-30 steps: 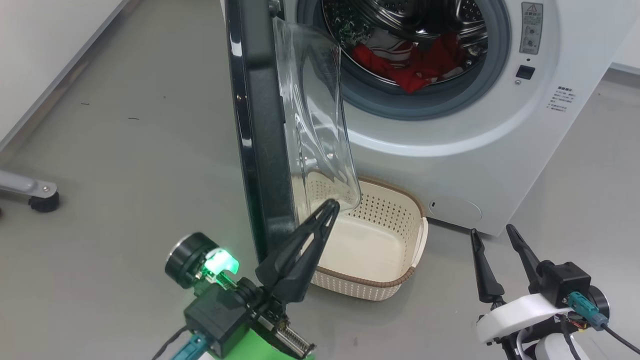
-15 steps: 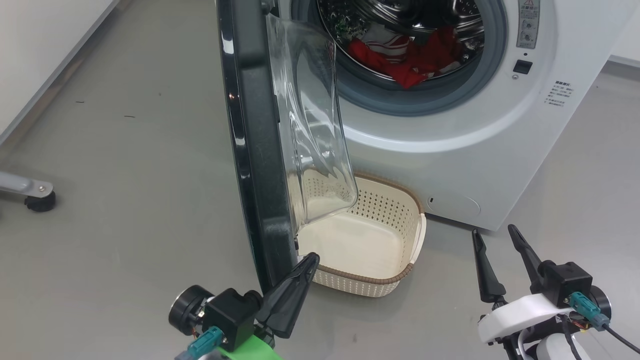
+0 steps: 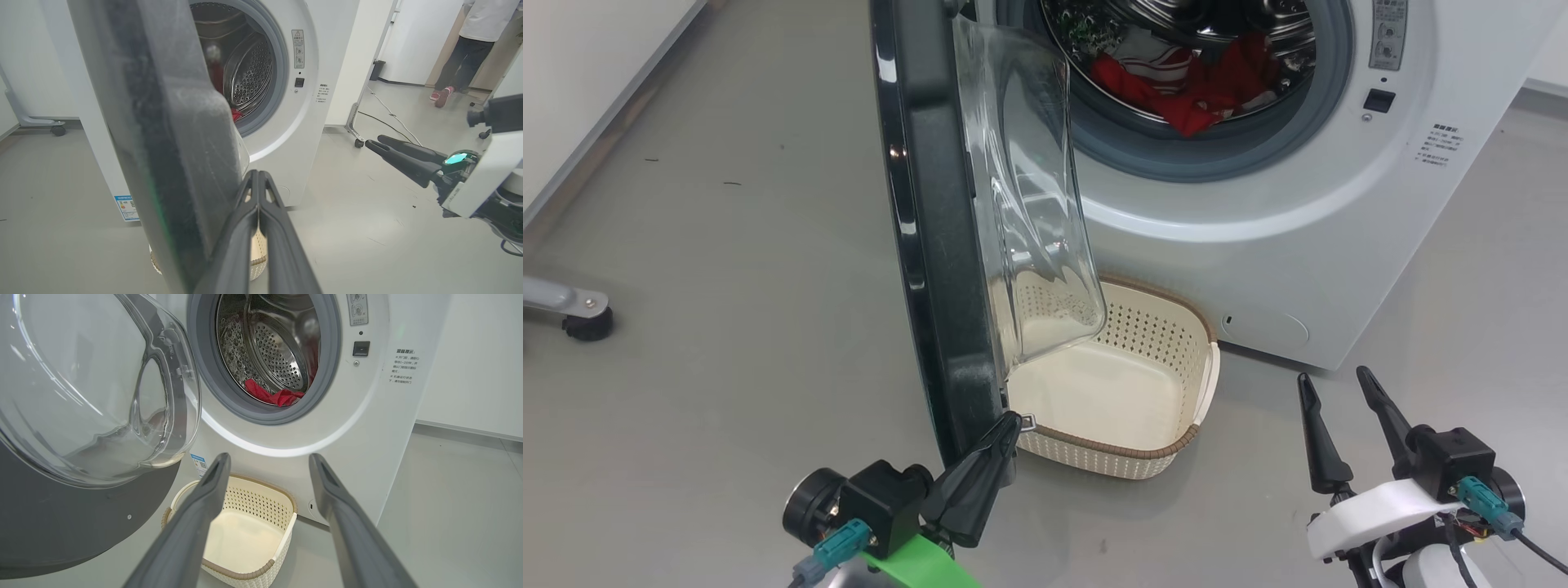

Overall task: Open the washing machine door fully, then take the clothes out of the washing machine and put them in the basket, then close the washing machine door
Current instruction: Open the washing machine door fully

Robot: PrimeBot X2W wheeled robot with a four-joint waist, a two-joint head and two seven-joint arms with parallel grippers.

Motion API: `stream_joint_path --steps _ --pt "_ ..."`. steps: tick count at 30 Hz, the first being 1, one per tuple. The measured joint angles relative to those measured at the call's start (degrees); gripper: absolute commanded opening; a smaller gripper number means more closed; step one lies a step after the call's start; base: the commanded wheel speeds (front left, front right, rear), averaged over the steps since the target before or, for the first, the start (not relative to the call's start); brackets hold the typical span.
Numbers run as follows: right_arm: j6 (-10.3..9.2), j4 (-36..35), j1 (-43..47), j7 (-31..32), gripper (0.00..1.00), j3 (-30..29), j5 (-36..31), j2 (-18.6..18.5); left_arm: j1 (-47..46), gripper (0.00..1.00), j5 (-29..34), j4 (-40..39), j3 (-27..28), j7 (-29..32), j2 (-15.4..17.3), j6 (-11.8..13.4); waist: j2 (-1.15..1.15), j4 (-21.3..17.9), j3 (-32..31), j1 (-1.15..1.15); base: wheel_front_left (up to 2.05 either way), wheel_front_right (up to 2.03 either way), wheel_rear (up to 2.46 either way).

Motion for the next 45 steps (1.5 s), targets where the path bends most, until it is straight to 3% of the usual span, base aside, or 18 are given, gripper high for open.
stream_joint_path --steps 26,45 --pt "0.64 0.46 -0.10 0.00 1.00 -1.07 -0.78 0.41 0.01 0.00 -0.52 1.85 1.87 0.35 -0.96 2.87 0.00 1.21 0.20 0.00 0.00 0.00 0.00" --pt "0.90 0.63 -0.12 0.00 1.00 -1.66 -1.25 0.57 0.04 0.00 -0.41 4.34 7.30 -2.64 -0.91 7.05 0.00 1.81 0.36 0.00 0.00 0.00 0.00"
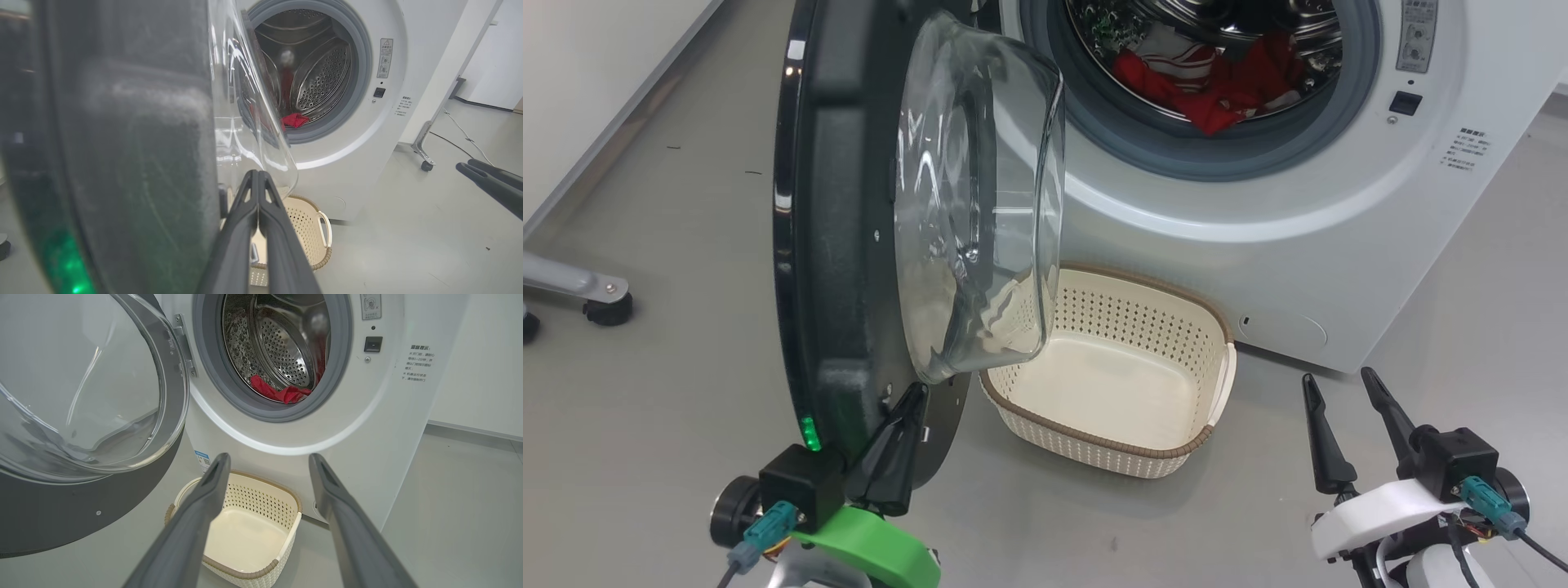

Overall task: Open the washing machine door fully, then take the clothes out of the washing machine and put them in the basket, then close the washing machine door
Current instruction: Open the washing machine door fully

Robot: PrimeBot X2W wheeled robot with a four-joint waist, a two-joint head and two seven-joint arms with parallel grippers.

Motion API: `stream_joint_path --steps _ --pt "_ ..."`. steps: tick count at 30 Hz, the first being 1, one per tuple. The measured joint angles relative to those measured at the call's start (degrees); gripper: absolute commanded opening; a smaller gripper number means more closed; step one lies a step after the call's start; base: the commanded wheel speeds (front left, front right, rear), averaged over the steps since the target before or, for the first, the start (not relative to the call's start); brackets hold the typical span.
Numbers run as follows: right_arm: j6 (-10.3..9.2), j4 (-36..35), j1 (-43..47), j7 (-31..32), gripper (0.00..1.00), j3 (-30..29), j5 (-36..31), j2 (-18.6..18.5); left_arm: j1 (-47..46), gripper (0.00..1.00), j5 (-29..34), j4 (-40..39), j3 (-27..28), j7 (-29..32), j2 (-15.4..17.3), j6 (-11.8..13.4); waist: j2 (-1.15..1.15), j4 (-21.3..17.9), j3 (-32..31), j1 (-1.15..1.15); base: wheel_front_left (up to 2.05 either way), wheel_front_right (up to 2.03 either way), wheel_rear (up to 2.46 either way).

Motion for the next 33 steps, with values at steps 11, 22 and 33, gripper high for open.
stream_joint_path --steps 11,22,33 --pt "0.37 0.00 -0.12 0.00 1.00 -0.07 -0.24 0.03 -0.21 0.00 -0.01 2.48 5.63 -2.80 1.02 1.87 0.00 -0.20 0.60 0.00 0.00 0.00 0.00" --pt "0.43 -0.03 -0.65 0.00 1.00 -0.46 -0.99 0.04 -2.59 0.00 -0.56 6.11 11.43 -5.59 1.97 3.05 0.00 -0.41 1.64 0.00 0.00 0.00 0.00" --pt "0.49 -0.07 -2.35 0.00 1.00 -0.29 -1.65 0.03 -5.63 0.00 -1.70 9.85 15.73 -7.61 2.63 3.52 0.00 -0.67 3.27 0.00 0.00 0.00 0.00"
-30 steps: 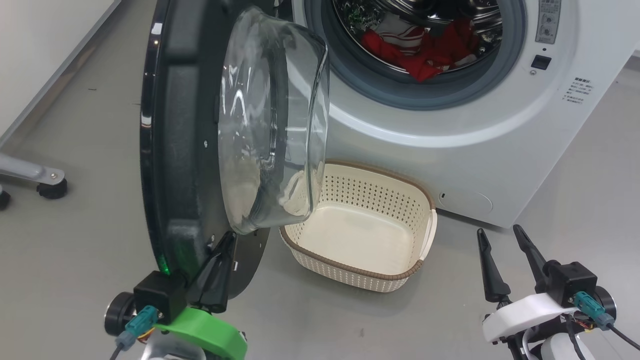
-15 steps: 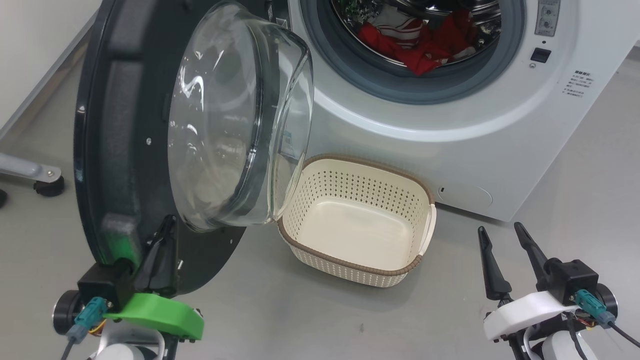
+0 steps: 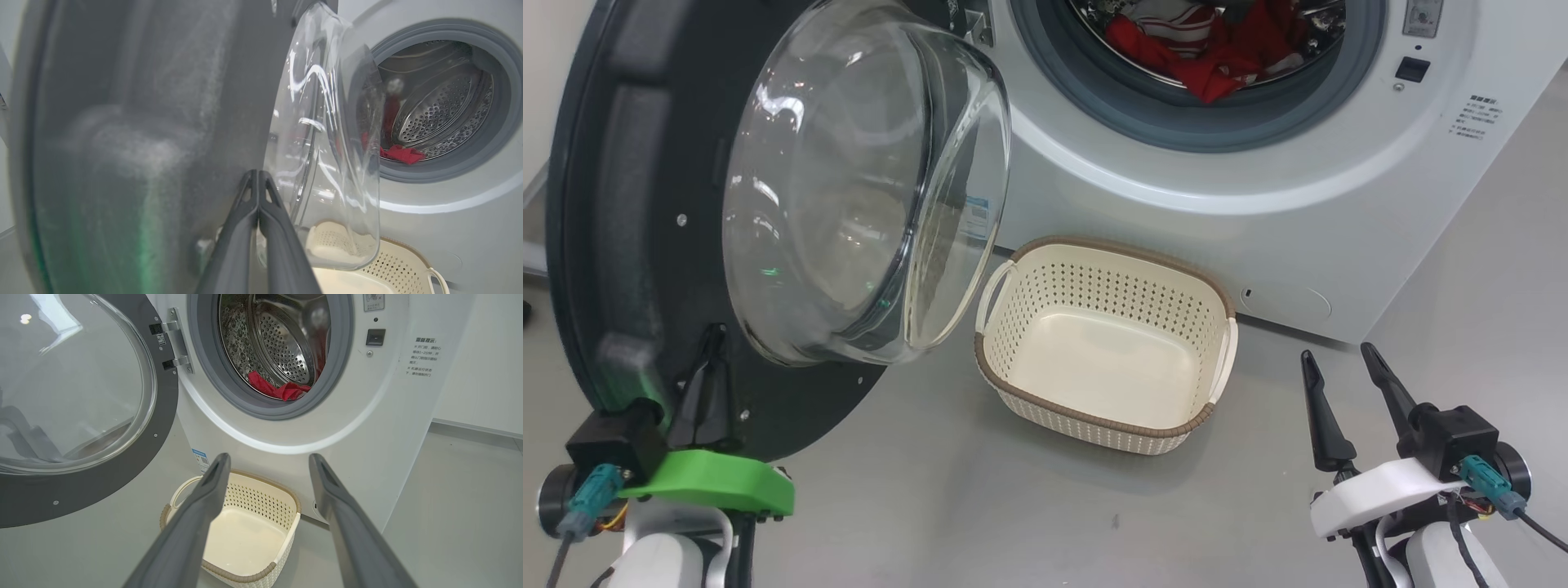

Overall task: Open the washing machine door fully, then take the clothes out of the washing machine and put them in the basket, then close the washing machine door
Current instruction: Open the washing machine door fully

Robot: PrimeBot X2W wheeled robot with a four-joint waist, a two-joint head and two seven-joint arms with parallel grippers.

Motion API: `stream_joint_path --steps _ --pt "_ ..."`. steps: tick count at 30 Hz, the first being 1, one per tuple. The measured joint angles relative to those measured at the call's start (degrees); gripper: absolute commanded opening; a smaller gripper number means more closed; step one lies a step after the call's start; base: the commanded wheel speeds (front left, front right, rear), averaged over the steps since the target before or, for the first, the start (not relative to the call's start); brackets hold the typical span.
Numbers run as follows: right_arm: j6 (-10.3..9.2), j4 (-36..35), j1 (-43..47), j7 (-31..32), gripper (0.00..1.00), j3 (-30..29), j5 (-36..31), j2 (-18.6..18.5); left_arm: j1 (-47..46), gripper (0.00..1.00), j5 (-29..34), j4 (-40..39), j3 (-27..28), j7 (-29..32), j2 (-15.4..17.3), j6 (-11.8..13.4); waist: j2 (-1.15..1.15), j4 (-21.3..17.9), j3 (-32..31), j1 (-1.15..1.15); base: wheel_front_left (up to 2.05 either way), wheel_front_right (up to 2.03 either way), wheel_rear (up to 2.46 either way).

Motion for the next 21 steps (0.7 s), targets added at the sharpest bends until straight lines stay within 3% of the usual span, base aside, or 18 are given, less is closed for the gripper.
stream_joint_path --steps 21 --pt "0.44 -0.12 -2.03 0.00 1.00 -0.10 -1.34 -0.94 -8.42 0.00 -2.46 7.50 7.58 -2.52 2.29 0.42 0.00 -0.57 4.14 0.00 0.00 0.00 0.00"
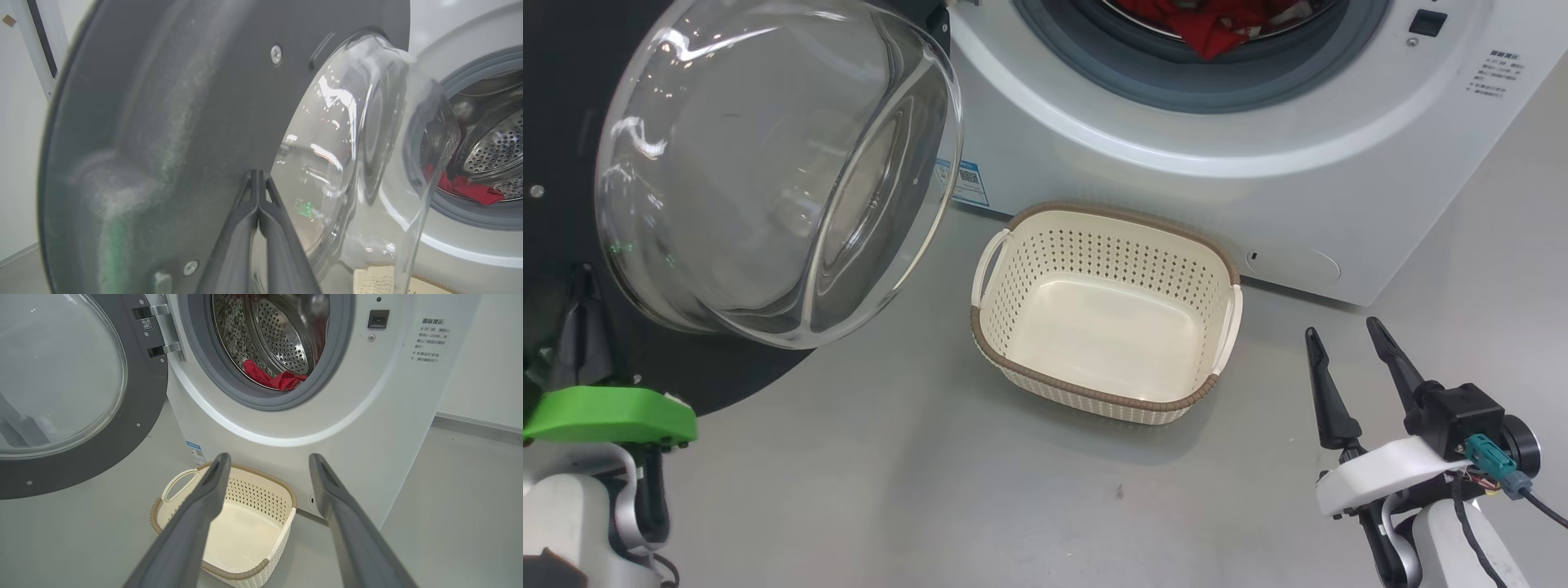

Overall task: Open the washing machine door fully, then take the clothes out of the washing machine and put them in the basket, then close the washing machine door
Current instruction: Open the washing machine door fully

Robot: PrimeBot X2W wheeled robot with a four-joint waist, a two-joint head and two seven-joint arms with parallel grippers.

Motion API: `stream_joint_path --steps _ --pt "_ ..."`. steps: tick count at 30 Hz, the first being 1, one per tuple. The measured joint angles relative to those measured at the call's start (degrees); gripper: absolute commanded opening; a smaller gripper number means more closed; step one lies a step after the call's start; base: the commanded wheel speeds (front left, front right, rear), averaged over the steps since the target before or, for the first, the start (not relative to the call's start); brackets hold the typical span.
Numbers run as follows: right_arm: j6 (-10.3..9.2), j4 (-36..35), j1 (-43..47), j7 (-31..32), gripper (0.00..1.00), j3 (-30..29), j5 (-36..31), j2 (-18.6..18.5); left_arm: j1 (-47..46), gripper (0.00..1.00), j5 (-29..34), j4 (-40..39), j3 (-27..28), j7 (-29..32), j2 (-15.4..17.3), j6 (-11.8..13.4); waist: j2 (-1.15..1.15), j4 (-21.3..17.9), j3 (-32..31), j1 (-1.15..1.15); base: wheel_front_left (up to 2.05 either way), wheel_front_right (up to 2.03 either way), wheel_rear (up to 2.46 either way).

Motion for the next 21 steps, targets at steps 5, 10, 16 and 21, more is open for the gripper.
stream_joint_path --steps 5,10,16,21 --pt "0.05 0.02 -0.63 0.00 1.00 0.11 -0.20 -0.04 -1.82 0.00 -0.35 2.83 2.29 -0.44 1.49 0.03 0.00 -0.22 0.67 0.00 0.00 0.00 0.00" --pt "0.05 0.05 -0.71 0.00 1.00 0.02 -0.20 -0.07 -3.44 0.00 -0.35 5.49 3.48 -0.70 2.48 0.26 0.00 -0.38 0.96 0.00 0.00 0.00 0.00" --pt "0.07 0.12 -0.77 0.00 1.00 -0.11 -0.21 -0.05 -4.34 0.00 -0.35 7.11 3.65 -1.03 2.67 0.26 0.00 -0.56 1.08 0.00 0.00 0.00 0.00" --pt "0.08 0.45 -1.25 0.00 1.00 -0.10 -0.21 -0.04 -4.32 0.00 -0.01 7.36 3.04 -1.52 2.32 0.26 0.00 -0.74 0.64 0.00 0.00 0.00 0.00"
